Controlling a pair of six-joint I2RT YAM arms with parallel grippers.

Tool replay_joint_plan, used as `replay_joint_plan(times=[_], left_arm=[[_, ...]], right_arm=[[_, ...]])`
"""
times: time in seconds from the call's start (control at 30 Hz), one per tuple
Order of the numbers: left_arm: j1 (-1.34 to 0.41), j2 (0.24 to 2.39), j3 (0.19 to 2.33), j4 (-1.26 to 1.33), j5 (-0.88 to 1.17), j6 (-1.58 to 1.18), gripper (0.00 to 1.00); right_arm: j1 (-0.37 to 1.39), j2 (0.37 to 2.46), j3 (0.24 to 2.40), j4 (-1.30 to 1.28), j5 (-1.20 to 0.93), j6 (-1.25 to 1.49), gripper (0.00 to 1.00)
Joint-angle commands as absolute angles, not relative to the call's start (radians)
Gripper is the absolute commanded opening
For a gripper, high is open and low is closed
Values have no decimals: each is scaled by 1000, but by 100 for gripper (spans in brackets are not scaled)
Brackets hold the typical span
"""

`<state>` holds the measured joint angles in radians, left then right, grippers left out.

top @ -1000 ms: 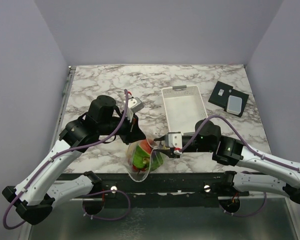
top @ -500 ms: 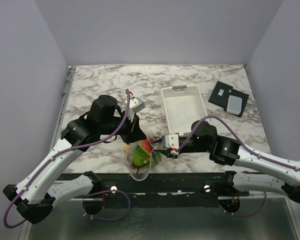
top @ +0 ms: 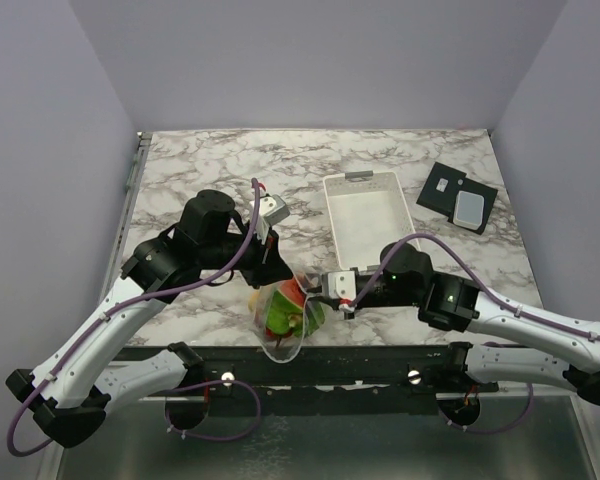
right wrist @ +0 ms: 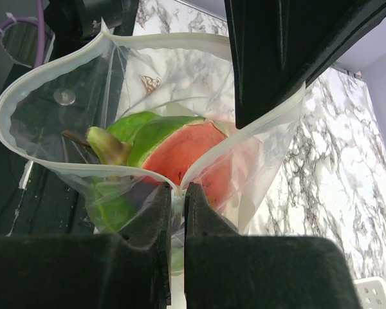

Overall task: Place the food in the zip-top bag and seal the zipper
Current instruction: Zip the zipper food storage bag at the center of the board.

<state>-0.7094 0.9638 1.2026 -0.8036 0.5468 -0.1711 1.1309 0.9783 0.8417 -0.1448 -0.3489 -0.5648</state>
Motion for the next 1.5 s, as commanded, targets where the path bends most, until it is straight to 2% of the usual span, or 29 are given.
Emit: replay_joint_plan(times=[0.0, 0.17, 0.37, 0.63, 0.8, 0.97, 1.1, 1.3, 1.47], left_arm=[[-716, 927, 1205, -755, 523, -177, 3], [-716, 895, 1161, -756, 455, -189, 4], [-716, 844, 1112, -756, 397, -202, 13], [-716, 717, 1099, -735, 320, -201, 42], [-716, 638, 1100, -682, 295, -200, 55], [-716, 585, 1098, -615, 331, -192, 67], [-716, 565, 1081, -554, 367, -167, 83], [-716, 530, 996, -425, 363, -143, 92], [-716, 465, 899, -289, 458, -126, 99]], right_arm=[[1137, 963, 916, -216, -328, -539, 1], [1138, 989, 1032, -296, -324, -486, 1], [1138, 1052, 1188, -400, -304, -399, 1], [1137, 1137, 1345, -574, -290, -319, 1], [1138, 1165, 1388, -630, -304, -290, 1], [1137, 1200, 1439, -667, -314, -252, 1], [1137, 1238, 1484, -712, -338, -242, 1], [1137, 1245, 1503, -736, -383, -235, 1], [1138, 1253, 1528, -764, -420, -219, 1]])
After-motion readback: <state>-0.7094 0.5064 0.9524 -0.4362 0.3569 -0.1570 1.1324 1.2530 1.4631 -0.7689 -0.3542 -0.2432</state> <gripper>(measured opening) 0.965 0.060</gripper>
